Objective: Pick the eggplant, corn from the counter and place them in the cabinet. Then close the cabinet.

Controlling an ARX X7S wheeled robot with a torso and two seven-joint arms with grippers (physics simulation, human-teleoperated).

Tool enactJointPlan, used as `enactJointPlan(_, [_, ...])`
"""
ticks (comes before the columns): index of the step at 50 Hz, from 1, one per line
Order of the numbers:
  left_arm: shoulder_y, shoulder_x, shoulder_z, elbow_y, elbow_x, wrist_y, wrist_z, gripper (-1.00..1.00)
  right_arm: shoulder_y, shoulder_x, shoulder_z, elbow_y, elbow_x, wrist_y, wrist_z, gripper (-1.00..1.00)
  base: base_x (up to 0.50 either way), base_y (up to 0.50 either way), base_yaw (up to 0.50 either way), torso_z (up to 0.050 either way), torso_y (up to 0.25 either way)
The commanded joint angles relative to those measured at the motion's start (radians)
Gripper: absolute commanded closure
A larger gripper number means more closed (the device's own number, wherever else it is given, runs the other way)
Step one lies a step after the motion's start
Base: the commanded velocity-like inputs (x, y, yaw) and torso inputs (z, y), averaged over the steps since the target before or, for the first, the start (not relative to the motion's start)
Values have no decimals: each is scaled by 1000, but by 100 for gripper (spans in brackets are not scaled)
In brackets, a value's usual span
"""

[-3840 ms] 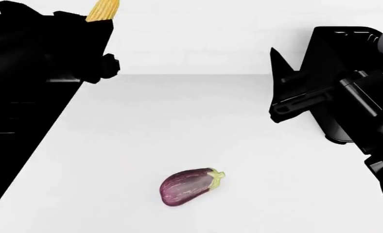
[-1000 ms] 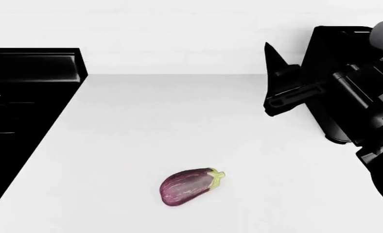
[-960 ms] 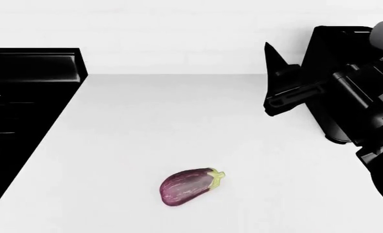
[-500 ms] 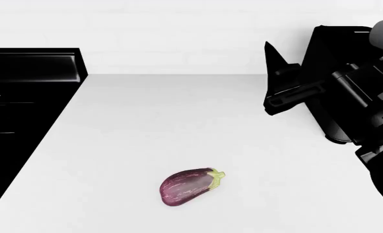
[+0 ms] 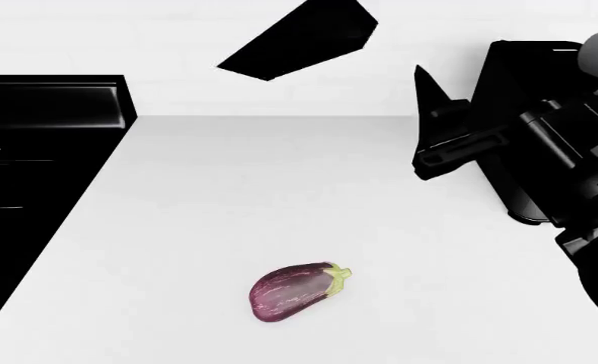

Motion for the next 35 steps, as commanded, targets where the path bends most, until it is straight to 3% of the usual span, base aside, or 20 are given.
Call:
enactJointPlan(1, [1, -54, 103, 122, 79, 1, 167, -100, -3, 6, 2, -1, 6, -5, 5, -100, 0, 0, 0, 0, 0])
enactJointPlan(8, [28, -97, 154, 243, 235, 12, 304, -100, -10, 12, 9, -4, 10, -11, 7, -100, 0, 0, 0, 0, 0])
enactJointPlan(14, [48, -117, 188, 274, 309, 28, 346, -100, -17, 15, 8, -4, 6, -18, 3, -100, 0, 0, 0, 0, 0])
enactJointPlan(35, [191, -177, 288, 458, 76, 179, 97, -100, -37, 19, 3, -4, -7, -42, -4, -100, 0, 0, 0, 0, 0])
